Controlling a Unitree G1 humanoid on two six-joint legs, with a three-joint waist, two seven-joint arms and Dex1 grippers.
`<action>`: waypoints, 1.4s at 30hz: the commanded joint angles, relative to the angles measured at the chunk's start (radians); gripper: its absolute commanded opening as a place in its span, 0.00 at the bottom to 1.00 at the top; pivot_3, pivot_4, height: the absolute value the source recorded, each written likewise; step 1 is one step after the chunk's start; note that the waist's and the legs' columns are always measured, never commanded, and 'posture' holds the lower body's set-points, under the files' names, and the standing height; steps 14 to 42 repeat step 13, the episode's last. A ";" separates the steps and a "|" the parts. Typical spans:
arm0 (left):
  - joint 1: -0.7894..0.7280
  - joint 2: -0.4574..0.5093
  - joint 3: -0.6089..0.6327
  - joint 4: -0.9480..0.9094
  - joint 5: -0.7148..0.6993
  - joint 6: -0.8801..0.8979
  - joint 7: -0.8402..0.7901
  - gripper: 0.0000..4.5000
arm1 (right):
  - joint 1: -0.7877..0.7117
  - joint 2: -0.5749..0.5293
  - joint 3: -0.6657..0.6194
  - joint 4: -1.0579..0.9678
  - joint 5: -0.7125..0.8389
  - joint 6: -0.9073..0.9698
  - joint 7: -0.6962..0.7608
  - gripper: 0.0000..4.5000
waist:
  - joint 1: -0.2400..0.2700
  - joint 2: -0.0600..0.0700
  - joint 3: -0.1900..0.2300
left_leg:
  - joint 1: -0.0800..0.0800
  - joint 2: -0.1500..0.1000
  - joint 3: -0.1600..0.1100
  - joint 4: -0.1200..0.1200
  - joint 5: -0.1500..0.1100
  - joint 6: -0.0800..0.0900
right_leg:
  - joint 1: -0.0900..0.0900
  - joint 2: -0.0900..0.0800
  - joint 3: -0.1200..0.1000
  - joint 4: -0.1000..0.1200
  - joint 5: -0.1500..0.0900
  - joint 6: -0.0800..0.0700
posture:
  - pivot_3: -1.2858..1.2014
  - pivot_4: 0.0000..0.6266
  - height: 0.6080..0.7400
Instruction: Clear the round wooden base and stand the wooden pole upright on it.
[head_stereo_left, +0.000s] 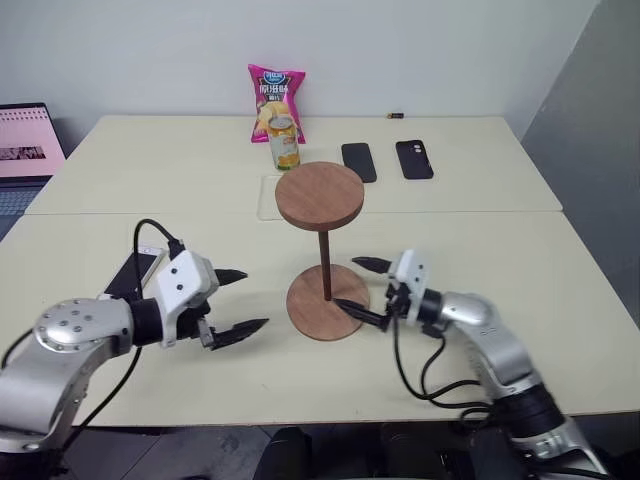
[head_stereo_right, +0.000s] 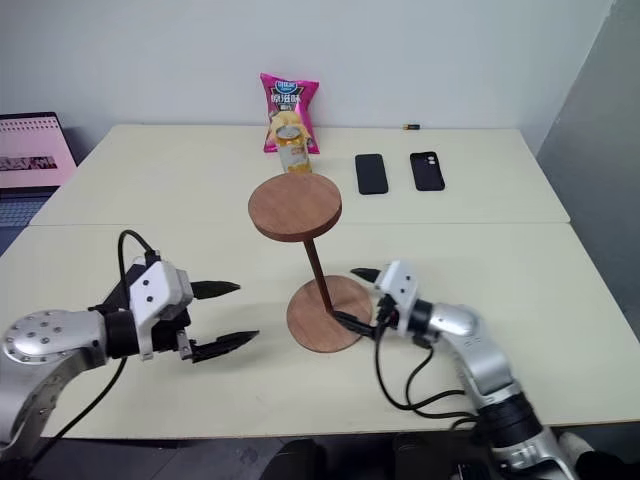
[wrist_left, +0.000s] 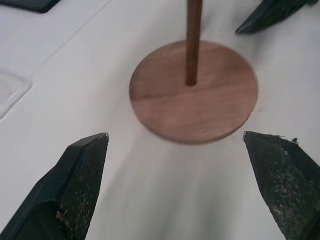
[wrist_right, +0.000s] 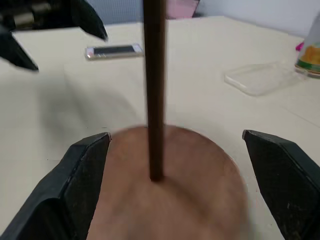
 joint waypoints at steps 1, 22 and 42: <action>0.023 0.030 0.087 -0.035 -0.004 0.007 -0.004 1.00 | -0.033 -0.101 -0.094 -0.091 0.074 0.020 0.091 0.99 | 0.001 0.000 0.005 | 0.000 0.000 0.000 0.000 0.000 0.000 | 0.000 0.000 0.000 0.000 0.000 0.000 | 0.52 0.24 1.00; 0.039 0.040 0.184 0.013 -0.032 -0.007 -0.055 1.00 | 0.011 -0.455 -0.294 -0.199 0.255 0.161 0.330 0.99 | 0.004 0.000 0.014 | -0.001 0.000 0.000 0.000 0.000 0.000 | 0.000 -0.001 -0.001 -0.001 0.000 0.000 | 0.52 0.24 1.00; 0.039 0.040 0.184 0.013 -0.032 -0.007 -0.055 1.00 | 0.011 -0.455 -0.294 -0.199 0.255 0.161 0.330 0.99 | 0.004 0.000 0.014 | -0.001 0.000 0.000 0.000 0.000 0.000 | 0.000 -0.001 -0.001 -0.001 0.000 0.000 | 0.52 0.24 1.00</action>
